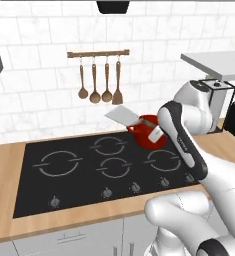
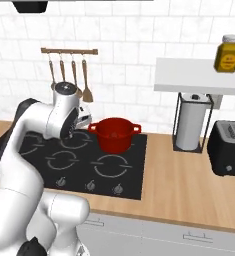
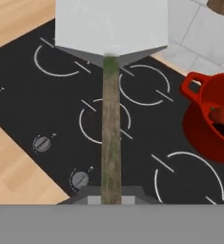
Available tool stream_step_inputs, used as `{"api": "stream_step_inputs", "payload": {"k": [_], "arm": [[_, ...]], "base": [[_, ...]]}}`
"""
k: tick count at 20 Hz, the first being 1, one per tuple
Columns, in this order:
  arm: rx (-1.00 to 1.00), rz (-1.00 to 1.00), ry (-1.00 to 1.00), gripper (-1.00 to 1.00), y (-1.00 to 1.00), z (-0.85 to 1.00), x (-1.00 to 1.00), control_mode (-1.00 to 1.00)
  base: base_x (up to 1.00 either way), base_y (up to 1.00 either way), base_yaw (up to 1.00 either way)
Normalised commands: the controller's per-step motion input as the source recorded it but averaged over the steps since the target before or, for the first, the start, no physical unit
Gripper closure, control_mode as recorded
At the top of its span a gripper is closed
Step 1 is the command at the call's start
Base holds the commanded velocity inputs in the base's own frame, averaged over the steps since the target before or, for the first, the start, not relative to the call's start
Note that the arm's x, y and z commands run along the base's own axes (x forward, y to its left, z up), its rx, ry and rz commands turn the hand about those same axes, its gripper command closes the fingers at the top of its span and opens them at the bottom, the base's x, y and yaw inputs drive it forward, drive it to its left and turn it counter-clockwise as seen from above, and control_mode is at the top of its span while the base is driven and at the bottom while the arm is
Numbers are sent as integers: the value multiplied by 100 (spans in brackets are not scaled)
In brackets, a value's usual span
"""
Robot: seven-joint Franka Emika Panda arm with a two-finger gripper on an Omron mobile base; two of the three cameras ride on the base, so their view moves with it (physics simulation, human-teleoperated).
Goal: Put the avocado and bell pepper in the pot. Retrieve the spatula and lightly stir the vegetables in the pot.
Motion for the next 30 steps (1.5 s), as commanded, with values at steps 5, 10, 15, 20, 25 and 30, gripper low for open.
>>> {"api": "stream_step_inputs", "payload": {"k": [5, 10, 15, 20, 25, 30], "arm": [[2, 3, 5, 100, 0, 0, 84, -100], [-2, 3, 1, 100, -8, -7, 90, -100], [-8, -3, 1, 100, -39, -8, 70, -100], [-8, -8, 0, 100, -22, -6, 62, -100], [-3, -7, 6, 100, -21, -2, 83, -100], [0, 8, 6, 100, -3, 54, 14, -100]], "base": [[0, 0, 0], [0, 0, 0], [0, 0, 0], [0, 0, 0], [0, 0, 0], [0, 0, 0]]}}
